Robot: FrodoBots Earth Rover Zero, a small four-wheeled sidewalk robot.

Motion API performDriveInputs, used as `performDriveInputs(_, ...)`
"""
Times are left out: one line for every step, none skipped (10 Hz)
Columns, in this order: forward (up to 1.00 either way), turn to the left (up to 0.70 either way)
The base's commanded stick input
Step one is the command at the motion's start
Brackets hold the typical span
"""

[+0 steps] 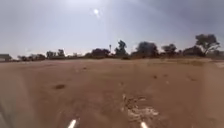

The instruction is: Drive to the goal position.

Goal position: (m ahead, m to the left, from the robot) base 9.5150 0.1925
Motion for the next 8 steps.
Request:
performDriveInputs(0.7, 0.0)
performDriveInputs(0.7, 0.0)
performDriveInputs(0.7, 0.0)
performDriveInputs(0.7, 0.0)
performDriveInputs(0.7, 0.0)
performDriveInputs(0.7, 0.0)
performDriveInputs(0.7, 0.0)
performDriveInputs(0.7, 0.0)
